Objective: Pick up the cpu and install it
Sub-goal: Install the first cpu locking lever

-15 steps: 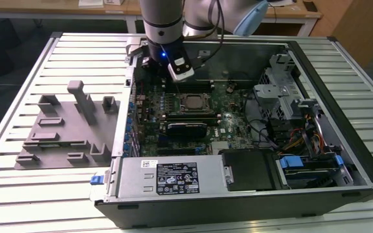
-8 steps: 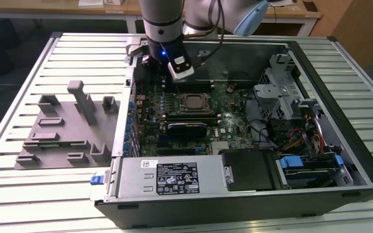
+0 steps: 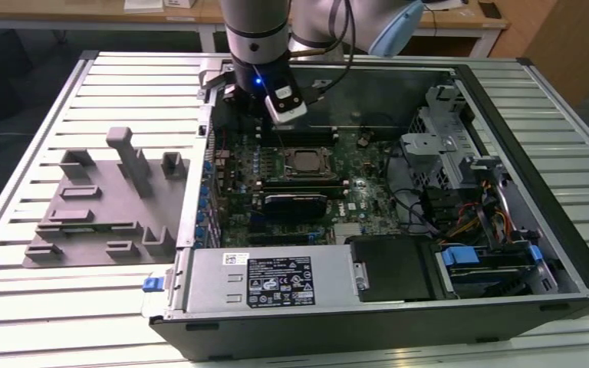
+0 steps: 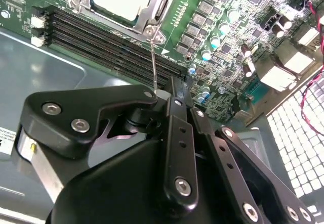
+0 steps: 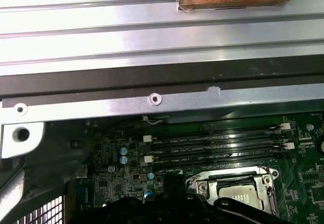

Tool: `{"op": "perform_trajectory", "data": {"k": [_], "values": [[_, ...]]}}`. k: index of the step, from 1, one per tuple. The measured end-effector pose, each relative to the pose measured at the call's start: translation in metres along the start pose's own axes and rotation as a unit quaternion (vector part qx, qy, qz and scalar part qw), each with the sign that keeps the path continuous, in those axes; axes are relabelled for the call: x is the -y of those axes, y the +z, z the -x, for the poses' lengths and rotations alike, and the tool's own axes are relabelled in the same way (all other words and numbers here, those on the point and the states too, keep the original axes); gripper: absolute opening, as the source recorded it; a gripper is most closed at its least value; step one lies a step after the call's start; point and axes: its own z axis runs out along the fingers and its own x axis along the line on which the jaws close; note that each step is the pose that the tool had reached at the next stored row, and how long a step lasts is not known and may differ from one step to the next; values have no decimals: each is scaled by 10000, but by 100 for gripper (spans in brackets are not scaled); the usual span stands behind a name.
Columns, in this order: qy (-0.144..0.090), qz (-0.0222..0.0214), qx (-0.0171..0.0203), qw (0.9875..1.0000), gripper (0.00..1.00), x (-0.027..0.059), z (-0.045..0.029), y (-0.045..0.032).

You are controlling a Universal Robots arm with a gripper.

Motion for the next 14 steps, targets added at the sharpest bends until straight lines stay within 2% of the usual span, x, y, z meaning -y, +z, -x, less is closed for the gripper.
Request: {"op": "perform_trajectory", "data": {"k": [5, 14], "values": [[0, 0, 0, 10000, 11, -4, 42, 2], [0, 0, -1, 10000, 11, -21, 240, 13]]}}
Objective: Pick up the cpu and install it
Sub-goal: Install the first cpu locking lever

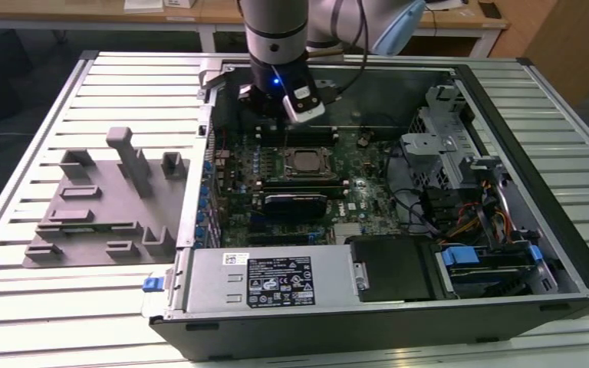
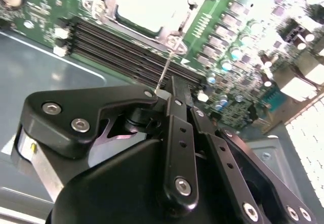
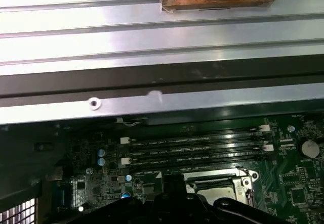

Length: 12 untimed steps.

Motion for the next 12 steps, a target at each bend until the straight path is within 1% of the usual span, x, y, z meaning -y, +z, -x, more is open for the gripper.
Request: {"op": "perform_trajectory", "data": {"k": [5, 6, 10, 12], "values": [[1, -1, -3, 10000, 11, -9, 121, 6], [0, -1, -4, 10000, 11, -10, 132, 6], [1, 0, -2, 10000, 11, -10, 133, 8], [-2, 2, 11, 10000, 11, -8, 133, 15]]}}
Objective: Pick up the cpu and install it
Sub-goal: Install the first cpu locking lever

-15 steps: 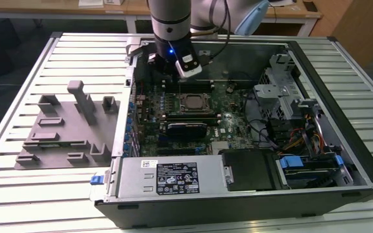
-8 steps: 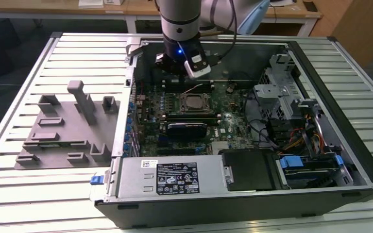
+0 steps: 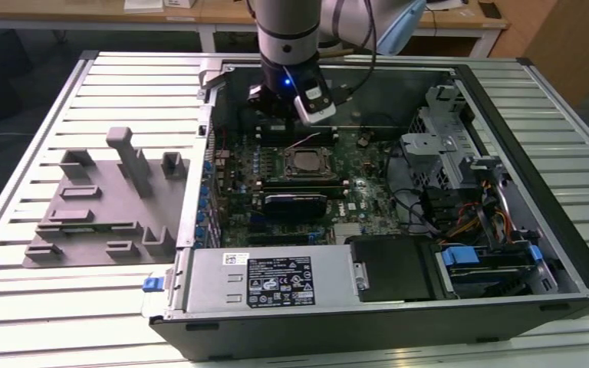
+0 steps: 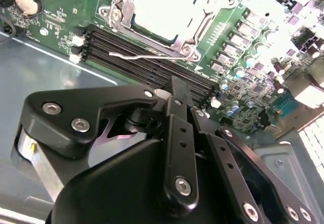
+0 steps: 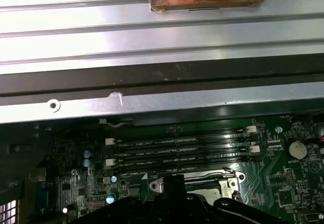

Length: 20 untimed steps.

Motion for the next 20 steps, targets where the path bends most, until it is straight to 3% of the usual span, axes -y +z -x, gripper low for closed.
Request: {"op": "perform_trajectory", "data": {"k": [7, 10, 14, 20], "values": [[-33, 17, 206, 9998, 11, 9, -2, 38], [-43, 3, 290, 9996, 11, 11, -2, 51], [-40, -20, 351, 9994, 11, 15, -1, 69], [-12, -97, 425, 9990, 11, 20, 1, 91]]}}
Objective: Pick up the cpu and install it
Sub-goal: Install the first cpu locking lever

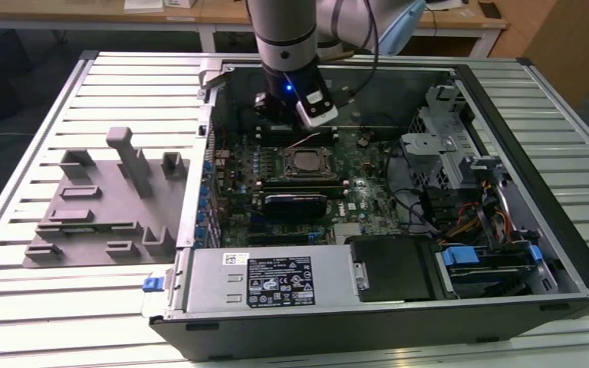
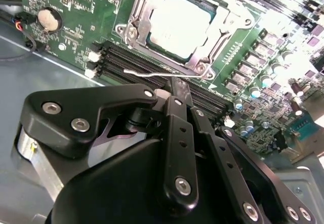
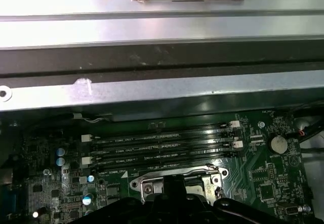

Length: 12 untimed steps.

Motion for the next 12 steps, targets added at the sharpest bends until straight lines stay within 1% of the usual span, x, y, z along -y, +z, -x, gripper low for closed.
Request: {"op": "perform_trajectory", "data": {"k": [2, 4, 8, 10, 12], "values": [[39, -38, 24, 10000, 11, -2, -1, 5], [97, -88, 50, 9999, 11, -3, -2, 10], [293, -186, 110, 9993, 11, -1, -4, 22], [397, -215, 138, 9989, 11, 0, -5, 31], [500, -235, 163, 9983, 11, 2, -6, 41]]}}
